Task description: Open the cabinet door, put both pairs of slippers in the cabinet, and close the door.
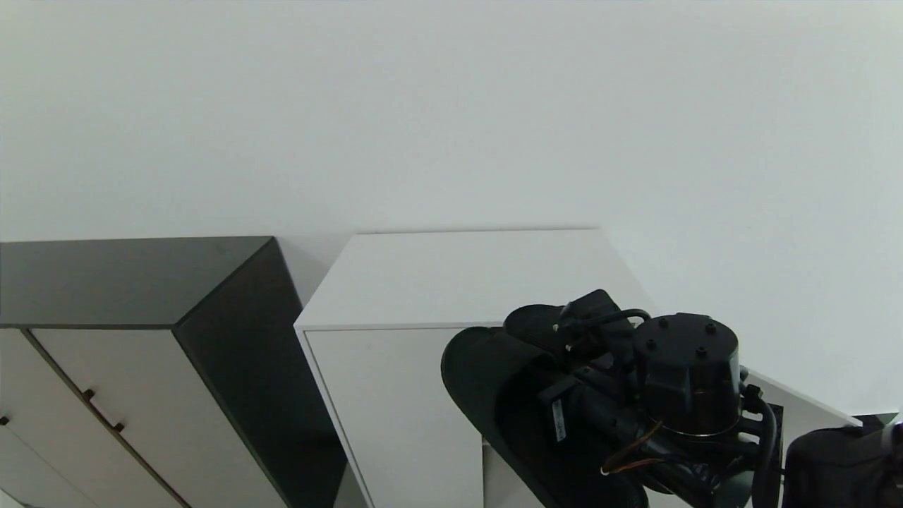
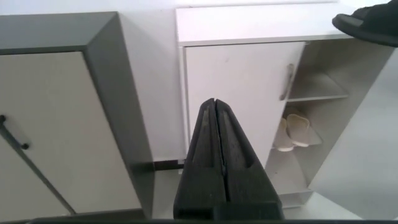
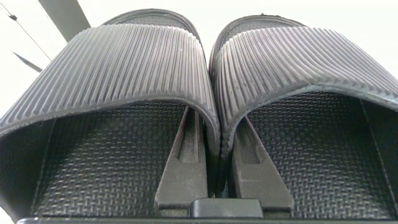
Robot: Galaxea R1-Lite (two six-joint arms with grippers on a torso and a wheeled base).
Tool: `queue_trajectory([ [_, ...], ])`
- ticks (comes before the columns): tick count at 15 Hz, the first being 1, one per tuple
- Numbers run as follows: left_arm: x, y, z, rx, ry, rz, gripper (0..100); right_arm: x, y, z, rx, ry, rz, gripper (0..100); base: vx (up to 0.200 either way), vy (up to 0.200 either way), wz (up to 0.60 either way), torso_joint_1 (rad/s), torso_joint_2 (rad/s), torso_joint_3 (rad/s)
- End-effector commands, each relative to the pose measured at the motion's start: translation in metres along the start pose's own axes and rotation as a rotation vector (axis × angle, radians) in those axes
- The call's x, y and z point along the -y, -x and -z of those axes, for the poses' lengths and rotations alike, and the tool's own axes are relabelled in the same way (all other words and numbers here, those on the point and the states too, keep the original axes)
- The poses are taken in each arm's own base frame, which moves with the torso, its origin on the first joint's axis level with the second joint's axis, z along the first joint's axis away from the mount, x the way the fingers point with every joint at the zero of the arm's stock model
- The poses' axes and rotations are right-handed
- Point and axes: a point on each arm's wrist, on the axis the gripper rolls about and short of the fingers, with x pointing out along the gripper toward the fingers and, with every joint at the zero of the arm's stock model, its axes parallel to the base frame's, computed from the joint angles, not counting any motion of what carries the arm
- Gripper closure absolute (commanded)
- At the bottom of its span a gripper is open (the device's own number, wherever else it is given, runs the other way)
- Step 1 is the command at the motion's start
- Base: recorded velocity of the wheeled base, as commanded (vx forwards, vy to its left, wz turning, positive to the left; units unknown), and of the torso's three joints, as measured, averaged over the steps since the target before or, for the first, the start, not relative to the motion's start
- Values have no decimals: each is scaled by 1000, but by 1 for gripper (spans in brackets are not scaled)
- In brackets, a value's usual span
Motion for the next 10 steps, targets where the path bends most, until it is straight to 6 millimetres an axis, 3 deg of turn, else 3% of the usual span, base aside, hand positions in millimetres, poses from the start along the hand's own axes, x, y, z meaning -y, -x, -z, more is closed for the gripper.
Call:
queue_trajectory([
  [1,0,0,0,0,0,0,100,1,-1,1,-3,0,0,100,0,0,0,0,0,0],
  [6,0,0,0,0,2,0,100,8,5,14,33,19,-121,100,0,0,0,0,0,0],
  [10,0,0,0,0,2,0,100,15,4,17,34,52,-106,100,0,0,0,0,0,0],
])
